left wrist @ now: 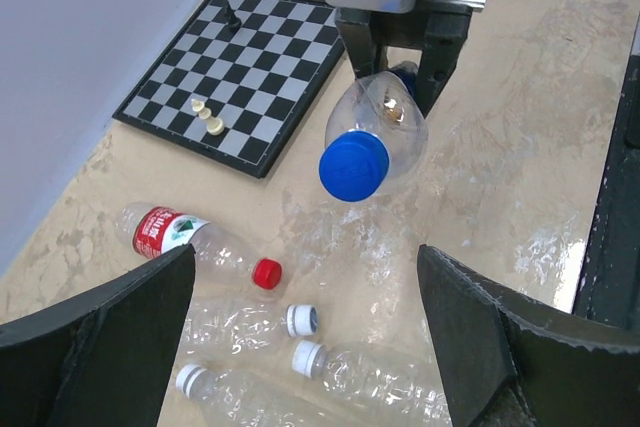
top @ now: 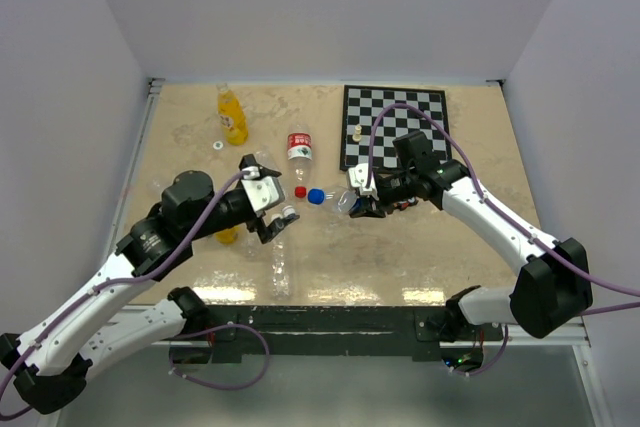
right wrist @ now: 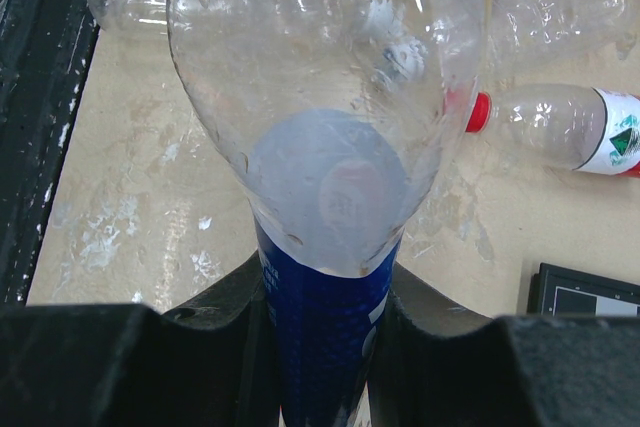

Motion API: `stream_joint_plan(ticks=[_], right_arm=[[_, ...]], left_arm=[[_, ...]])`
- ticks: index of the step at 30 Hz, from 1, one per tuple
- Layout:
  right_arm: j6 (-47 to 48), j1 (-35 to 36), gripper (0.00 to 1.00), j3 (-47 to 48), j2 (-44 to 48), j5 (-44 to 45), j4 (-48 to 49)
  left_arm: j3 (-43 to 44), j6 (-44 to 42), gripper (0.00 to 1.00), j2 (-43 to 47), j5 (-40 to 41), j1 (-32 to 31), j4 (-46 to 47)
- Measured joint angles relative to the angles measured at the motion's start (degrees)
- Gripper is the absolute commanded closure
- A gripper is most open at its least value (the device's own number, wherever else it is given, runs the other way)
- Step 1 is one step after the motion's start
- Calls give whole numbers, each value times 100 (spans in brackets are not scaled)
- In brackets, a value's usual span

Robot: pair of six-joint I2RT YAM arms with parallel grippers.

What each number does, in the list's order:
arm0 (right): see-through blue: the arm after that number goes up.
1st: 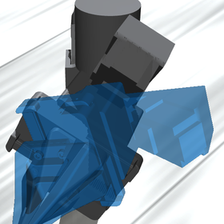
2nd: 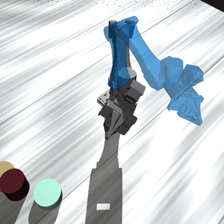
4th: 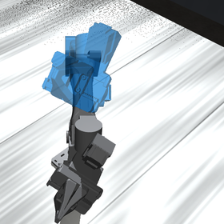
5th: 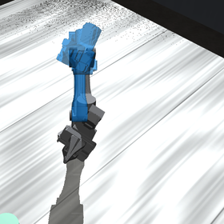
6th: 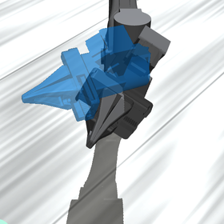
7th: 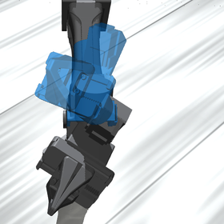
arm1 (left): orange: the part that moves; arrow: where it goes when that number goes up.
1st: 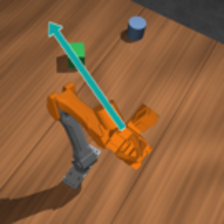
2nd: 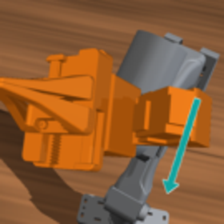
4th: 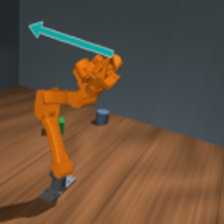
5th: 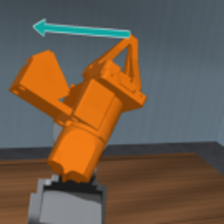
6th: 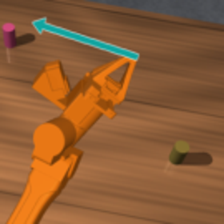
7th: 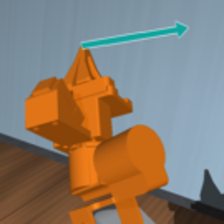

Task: Unscrew the bottle caps
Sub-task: Unscrew the bottle cap from the plastic bottle.

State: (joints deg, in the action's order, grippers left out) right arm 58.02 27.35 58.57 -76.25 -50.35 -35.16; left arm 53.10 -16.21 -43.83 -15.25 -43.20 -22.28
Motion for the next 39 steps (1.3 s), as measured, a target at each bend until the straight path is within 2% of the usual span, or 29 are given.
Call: stream_joint_plan(ticks=[8,33,39], right_arm=[[15,0,100,0,-31,-2,-7],[35,0,100,2,-31,-2,-31],[74,0,100,2,-31,-2,-44]], left_arm=[[-413,-378,3,229,-256,0,46],[-435,-702,2,219,-280,0,168],[-590,-916,2,219,-496,0,186]])
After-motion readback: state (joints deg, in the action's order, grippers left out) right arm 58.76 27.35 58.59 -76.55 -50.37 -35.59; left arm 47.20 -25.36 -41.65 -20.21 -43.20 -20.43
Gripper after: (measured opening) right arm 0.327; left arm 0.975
